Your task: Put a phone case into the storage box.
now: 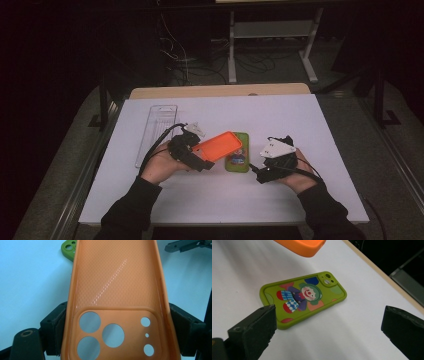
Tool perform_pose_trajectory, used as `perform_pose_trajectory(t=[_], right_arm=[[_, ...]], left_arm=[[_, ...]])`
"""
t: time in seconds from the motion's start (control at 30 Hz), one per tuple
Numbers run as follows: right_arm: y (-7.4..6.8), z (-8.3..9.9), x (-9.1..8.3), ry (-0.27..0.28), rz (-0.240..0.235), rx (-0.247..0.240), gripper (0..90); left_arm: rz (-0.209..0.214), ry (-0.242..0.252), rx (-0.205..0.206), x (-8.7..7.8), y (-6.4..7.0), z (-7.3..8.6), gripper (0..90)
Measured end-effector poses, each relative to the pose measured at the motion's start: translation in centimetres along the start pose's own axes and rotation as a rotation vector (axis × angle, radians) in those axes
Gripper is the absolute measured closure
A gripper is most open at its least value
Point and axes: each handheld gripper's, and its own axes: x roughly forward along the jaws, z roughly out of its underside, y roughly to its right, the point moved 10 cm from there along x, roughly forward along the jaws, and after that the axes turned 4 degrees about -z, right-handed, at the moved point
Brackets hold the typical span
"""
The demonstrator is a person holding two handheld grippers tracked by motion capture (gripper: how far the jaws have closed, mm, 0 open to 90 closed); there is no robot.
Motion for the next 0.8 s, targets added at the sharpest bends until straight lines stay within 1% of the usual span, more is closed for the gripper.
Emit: perform_pose_trajectory(t=[0.07,0.1,0.13,0.3,0.37,0.4,0.43,0.57,0.6,0.63,0.67,0.73,0.8], right_arm=[[0.0,0.0,0.0,-0.003,0.02,-0.037,0.0],[0.0,0.0,0.0,-0.007,0.029,-0.054,0.0],[-0.1,-0.1,0.0,-0.007,0.037,-0.077,0.0],[-0.3,-0.2,0.0,-0.013,0.067,-0.146,0.0],[-0.2,-0.3,0.0,-0.021,0.091,-0.206,0.0],[-0.2,-0.3,0.0,-0.019,0.099,-0.214,0.0],[-0.2,-0.4,0.0,-0.015,0.109,-0.234,0.0],[-0.4,-0.6,-0.1,-0.011,0.136,-0.282,0.0],[-0.4,-0.8,-0.2,-0.007,0.148,-0.306,0.0],[-0.5,-0.8,-0.2,-0.004,0.152,-0.313,0.0],[-0.5,-0.9,-0.2,-0.001,0.159,-0.322,0.0],[-0.7,-1.0,-0.2,0.001,0.178,-0.352,0.0],[-0.8,-1.1,-0.2,0.002,0.19,-0.375,0.0]], left_arm=[[0.0,0.003,0.0,0.0,0.0,0.0,16.3],[0.0,0.002,-0.007,0.0,0.1,0.0,16.3],[0.0,0.003,0.0,0.0,0.0,0.0,16.3],[0.0,-0.002,0.005,0.0,0.0,0.0,16.3],[0.001,-0.002,0.008,0.0,0.0,0.0,16.3],[0.002,-0.002,0.015,0.0,-0.1,0.0,16.3],[0.0,-0.002,0.014,0.0,-0.1,0.0,16.3],[0.002,-0.002,0.014,0.0,-0.1,0.0,16.3],[0.003,-0.003,0.015,0.0,0.0,0.0,16.3],[0.002,-0.01,0.023,0.0,-0.1,0.1,16.3],[0.001,-0.024,0.043,-0.1,-0.3,0.2,16.3],[0.004,-0.002,0.011,0.1,0.0,0.0,16.3],[0.005,-0.001,0.025,0.1,-0.1,0.0,16.3]])
